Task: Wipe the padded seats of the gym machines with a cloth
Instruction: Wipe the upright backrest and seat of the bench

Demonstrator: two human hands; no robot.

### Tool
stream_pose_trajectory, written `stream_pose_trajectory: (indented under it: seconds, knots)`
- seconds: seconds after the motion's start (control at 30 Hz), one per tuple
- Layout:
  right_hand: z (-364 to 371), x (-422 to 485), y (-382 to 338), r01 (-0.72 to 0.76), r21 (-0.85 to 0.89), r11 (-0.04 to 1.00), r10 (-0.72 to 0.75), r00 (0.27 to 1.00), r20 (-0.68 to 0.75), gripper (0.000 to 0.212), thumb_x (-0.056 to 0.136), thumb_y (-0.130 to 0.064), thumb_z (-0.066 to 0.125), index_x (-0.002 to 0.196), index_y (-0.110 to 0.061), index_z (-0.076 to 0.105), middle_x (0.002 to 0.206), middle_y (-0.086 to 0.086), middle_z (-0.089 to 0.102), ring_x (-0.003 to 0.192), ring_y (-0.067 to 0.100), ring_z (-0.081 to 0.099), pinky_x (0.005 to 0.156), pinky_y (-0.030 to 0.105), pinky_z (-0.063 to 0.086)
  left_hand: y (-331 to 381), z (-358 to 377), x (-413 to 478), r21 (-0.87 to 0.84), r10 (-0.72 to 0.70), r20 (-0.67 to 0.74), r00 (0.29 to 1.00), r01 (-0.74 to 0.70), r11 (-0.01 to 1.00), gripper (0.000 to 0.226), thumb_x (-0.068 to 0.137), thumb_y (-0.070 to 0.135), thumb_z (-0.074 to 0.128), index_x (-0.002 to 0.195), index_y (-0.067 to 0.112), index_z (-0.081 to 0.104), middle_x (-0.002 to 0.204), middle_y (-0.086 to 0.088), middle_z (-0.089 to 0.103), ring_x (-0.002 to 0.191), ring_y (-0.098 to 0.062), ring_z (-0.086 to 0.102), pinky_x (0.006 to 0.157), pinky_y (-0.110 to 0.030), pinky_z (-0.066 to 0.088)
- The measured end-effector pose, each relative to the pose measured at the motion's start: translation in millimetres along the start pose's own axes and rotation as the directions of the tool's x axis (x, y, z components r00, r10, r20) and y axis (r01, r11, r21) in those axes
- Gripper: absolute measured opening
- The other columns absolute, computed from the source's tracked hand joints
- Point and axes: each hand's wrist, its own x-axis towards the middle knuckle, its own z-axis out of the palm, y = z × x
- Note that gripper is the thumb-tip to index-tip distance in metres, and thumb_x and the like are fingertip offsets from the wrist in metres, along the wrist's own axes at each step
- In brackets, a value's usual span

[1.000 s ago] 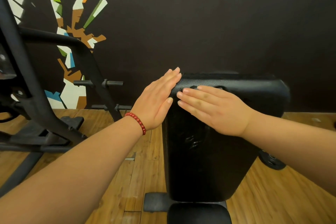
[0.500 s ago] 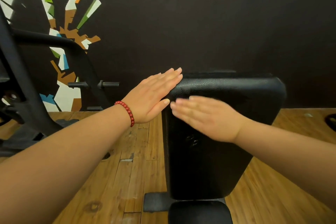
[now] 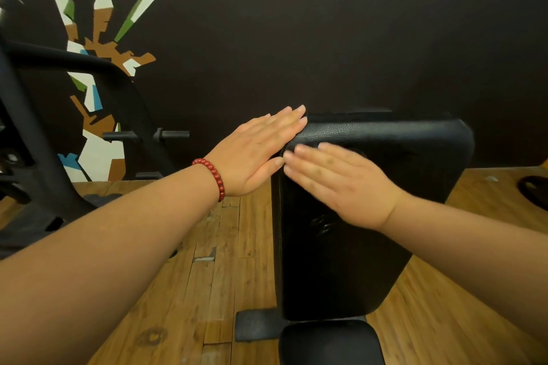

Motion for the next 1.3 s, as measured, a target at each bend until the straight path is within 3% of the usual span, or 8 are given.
stream_pose_trajectory:
  seconds: [0.1, 0.3, 0.43, 0.63, 0.83, 1.0, 1.13, 1.3]
  knots:
    - [3.2, -10.1, -3.6, 0.134, 0.011, 0.991, -0.134, 0.988, 0.081, 0.053, 0.093, -0.010, 0.049, 0.144, -0.007, 0.036, 0.152, 0.010, 0.031, 0.142, 0.020, 0.026, 0.118, 0.039, 0.016, -1.0, -0.4, 0.4, 0.006, 0.021, 0.014, 1.000, -0.021, 1.000, 0.064, 0.097, 0.030, 0.033, 0.150, 0.020, -0.002, 0.159, 0.004, 0.001, 0.149, -0.013, 0.005, 0.120, -0.031, 0.007]
    - [-4.1, 4.6, -2.0, -0.071, 0.018, 0.997, 0.071, 0.997, -0.011, 0.049, 0.099, -0.010, 0.033, 0.148, -0.006, 0.028, 0.154, 0.012, 0.023, 0.145, 0.024, 0.022, 0.120, 0.039, 0.016, -1.2, 3.6, -0.3, -0.037, -0.013, -0.001, 1.000, 0.013, 0.999, 0.063, 0.098, 0.029, 0.034, 0.150, 0.020, 0.000, 0.159, 0.006, 0.001, 0.149, -0.010, 0.005, 0.120, -0.029, 0.007]
    - [4.3, -9.6, -7.0, 0.079, -0.005, 0.997, -0.078, 0.995, 0.063, 0.050, 0.097, -0.010, 0.035, 0.147, -0.005, 0.030, 0.154, 0.010, 0.027, 0.145, 0.021, 0.020, 0.120, 0.038, 0.014, 2.4, 1.8, -0.6, -0.038, -0.012, -0.001, 1.000, 0.012, 0.999, 0.063, 0.097, 0.027, 0.033, 0.150, 0.019, 0.001, 0.159, 0.003, 0.002, 0.149, -0.013, 0.006, 0.120, -0.028, 0.005]
    - [-6.3, 6.8, -2.0, -0.129, 0.052, 0.990, 0.133, 0.988, -0.081, 0.048, 0.096, -0.009, 0.040, 0.144, -0.004, 0.037, 0.151, 0.012, 0.029, 0.143, 0.025, 0.025, 0.119, 0.040, 0.018, 10.5, 2.2, -2.1, -0.075, -0.070, -0.011, 0.997, 0.069, 0.995, 0.063, 0.097, 0.028, 0.033, 0.150, 0.021, 0.000, 0.159, 0.005, 0.004, 0.149, -0.013, 0.008, 0.121, -0.035, 0.011]
    - [-3.0, -13.3, 5.5, -0.045, 0.033, 0.998, 0.046, 0.999, -0.027, 0.048, 0.098, -0.009, 0.039, 0.145, -0.005, 0.035, 0.152, 0.012, 0.030, 0.143, 0.024, 0.026, 0.119, 0.039, 0.020, 25.7, 2.5, -2.7, -0.050, -0.148, -0.051, 0.988, 0.145, 0.988, 0.062, 0.096, 0.027, 0.032, 0.152, 0.020, 0.008, 0.160, 0.005, 0.007, 0.149, -0.011, 0.006, 0.121, -0.034, 0.009]
    - [-1.4, -13.4, 5.3, -0.188, 0.071, 0.980, 0.195, 0.972, -0.128, 0.050, 0.096, -0.004, 0.044, 0.146, -0.005, 0.032, 0.152, 0.013, 0.025, 0.144, 0.024, 0.024, 0.120, 0.040, 0.019, 52.4, 12.0, 4.0, -0.103, -0.357, -0.159, 0.920, 0.344, 0.933, 0.057, 0.098, 0.029, 0.037, 0.151, 0.024, 0.017, 0.156, 0.014, 0.012, 0.144, 0.003, 0.002, 0.113, -0.011, -0.003]
    - [7.1, -46.8, 3.3, -0.059, 0.035, 0.998, 0.059, 0.998, -0.005, 0.049, 0.096, -0.008, 0.034, 0.145, -0.005, 0.034, 0.152, 0.013, 0.031, 0.142, 0.026, 0.027, 0.118, 0.041, 0.019, 68.7, 18.7, 11.3, -0.112, -0.476, -0.207, 0.855, 0.462, 0.880, 0.055, 0.099, 0.026, 0.045, 0.151, 0.020, 0.026, 0.158, 0.005, 0.022, 0.143, 0.001, 0.005, 0.113, -0.022, 0.006]
    - [-4.7, -28.4, 25.5, -0.218, 0.044, 0.975, 0.222, 0.958, -0.180, 0.046, 0.100, -0.006, 0.035, 0.146, -0.004, 0.032, 0.152, 0.011, 0.025, 0.143, 0.024, 0.025, 0.119, 0.040, 0.022, 89.8, 23.1, 21.4, -0.085, -0.581, -0.243, 0.777, 0.580, 0.810, 0.054, 0.100, 0.025, 0.044, 0.151, 0.018, 0.026, 0.160, 0.002, 0.016, 0.142, 0.000, -0.004, 0.114, -0.027, 0.002]
